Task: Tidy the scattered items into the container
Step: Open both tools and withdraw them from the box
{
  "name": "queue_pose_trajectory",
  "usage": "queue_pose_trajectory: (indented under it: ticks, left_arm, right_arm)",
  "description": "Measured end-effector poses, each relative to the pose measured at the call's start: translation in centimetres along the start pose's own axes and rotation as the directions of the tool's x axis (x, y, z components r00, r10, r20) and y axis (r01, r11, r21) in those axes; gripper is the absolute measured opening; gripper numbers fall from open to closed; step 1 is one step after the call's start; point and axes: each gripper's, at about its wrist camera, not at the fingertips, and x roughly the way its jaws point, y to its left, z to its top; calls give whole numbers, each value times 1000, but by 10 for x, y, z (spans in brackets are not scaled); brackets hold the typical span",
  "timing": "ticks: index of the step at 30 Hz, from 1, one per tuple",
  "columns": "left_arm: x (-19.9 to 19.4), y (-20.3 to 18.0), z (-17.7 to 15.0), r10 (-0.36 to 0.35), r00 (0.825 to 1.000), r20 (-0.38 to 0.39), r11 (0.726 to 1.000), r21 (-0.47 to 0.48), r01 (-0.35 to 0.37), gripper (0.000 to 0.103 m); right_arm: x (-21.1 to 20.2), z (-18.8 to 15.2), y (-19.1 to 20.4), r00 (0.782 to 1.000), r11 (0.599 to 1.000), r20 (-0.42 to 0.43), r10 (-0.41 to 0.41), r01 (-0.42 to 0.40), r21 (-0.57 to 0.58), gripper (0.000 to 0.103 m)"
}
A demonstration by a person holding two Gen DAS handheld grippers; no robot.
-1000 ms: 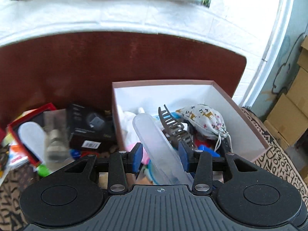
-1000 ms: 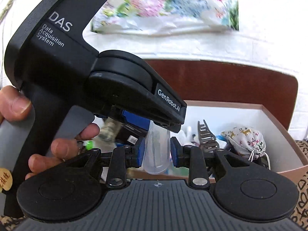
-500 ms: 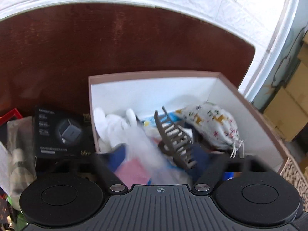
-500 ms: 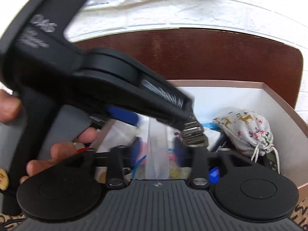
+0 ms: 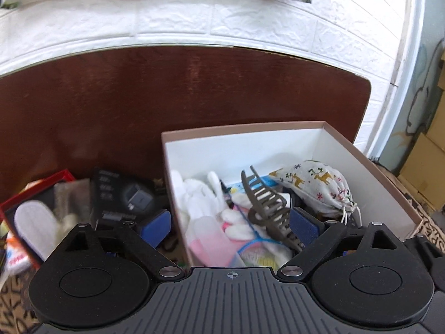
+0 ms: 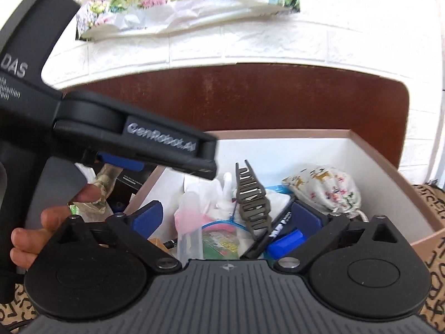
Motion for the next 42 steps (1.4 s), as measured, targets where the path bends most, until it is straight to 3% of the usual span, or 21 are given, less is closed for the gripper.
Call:
queue_pose_trajectory:
  ticks: [6,15,22,30,42]
  left_arm:
    - [-29,-4,-14,41,999,2,999,-24,-41,98]
    - [-78,-26,-41,78,997,12,996,32,-78,100]
    - [-105,-42,-66,72,997,0,997,39,-72,101]
    - [-123,-64,-90,53,998,-23,995,81,-51,101]
    - [-134,-78,-97,43,999,-7,994,101,-42,102]
  right_arm:
    - [-29,2,-2,999,999,15,-43,43,-27,102]
    - [-82,-4,-8,992,990,37,-121,123,-69,102]
    - [-118,-19,-14,988,981,-7,-157,156,-114,102]
    - [-143,-33,-9,984,971,-20,-175,170,-169,102]
    - [-158,-38,-12,982,970,-12,-188,184,-157,103]
